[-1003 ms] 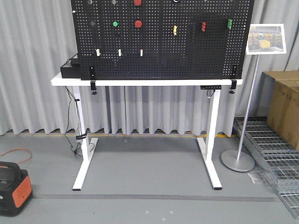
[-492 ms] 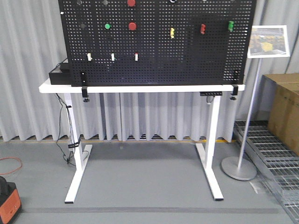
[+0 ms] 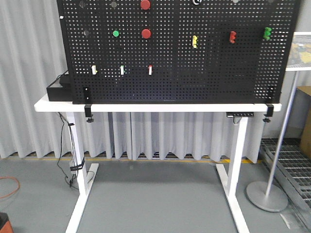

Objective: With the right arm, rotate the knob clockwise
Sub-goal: 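Drive the base forward toward the black pegboard with both arms raised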

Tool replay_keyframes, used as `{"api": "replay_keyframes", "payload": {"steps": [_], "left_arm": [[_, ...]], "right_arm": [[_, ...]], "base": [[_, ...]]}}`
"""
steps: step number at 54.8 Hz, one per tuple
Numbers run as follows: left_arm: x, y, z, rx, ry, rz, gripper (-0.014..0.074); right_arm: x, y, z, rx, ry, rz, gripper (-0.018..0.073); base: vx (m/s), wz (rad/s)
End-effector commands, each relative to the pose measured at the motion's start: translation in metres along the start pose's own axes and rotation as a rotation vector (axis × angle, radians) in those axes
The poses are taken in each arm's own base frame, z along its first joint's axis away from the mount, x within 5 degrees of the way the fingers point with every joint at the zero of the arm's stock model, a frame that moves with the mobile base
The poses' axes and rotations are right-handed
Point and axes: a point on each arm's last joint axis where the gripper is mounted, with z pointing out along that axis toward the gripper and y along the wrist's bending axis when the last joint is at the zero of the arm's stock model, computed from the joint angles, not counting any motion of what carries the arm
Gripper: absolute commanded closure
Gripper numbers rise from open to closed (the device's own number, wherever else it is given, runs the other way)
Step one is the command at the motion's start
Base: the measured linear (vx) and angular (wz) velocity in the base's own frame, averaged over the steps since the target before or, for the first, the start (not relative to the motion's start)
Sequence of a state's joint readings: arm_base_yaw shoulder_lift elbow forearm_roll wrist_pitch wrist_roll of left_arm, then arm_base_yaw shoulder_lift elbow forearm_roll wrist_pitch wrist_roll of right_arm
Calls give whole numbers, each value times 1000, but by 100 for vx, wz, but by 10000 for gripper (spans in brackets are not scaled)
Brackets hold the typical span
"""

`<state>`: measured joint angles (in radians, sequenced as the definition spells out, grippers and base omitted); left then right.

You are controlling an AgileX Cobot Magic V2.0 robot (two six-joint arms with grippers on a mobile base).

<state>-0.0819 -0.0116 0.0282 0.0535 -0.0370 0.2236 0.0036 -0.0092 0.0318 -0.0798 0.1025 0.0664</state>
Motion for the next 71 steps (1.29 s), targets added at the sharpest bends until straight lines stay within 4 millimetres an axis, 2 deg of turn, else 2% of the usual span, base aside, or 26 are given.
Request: {"api": "replay_keyframes", "payload": {"steps": [1,71], "left_arm": [[3,-2,-1,-5,-61,-10,603],[3,-2,-1,-5,-61,-10,603]], "right_arm": [[-6,0,-1,1,-85,-8,564],[-6,0,-1,1,-85,-8,564]], "base": [[40,2],[38,1]]}}
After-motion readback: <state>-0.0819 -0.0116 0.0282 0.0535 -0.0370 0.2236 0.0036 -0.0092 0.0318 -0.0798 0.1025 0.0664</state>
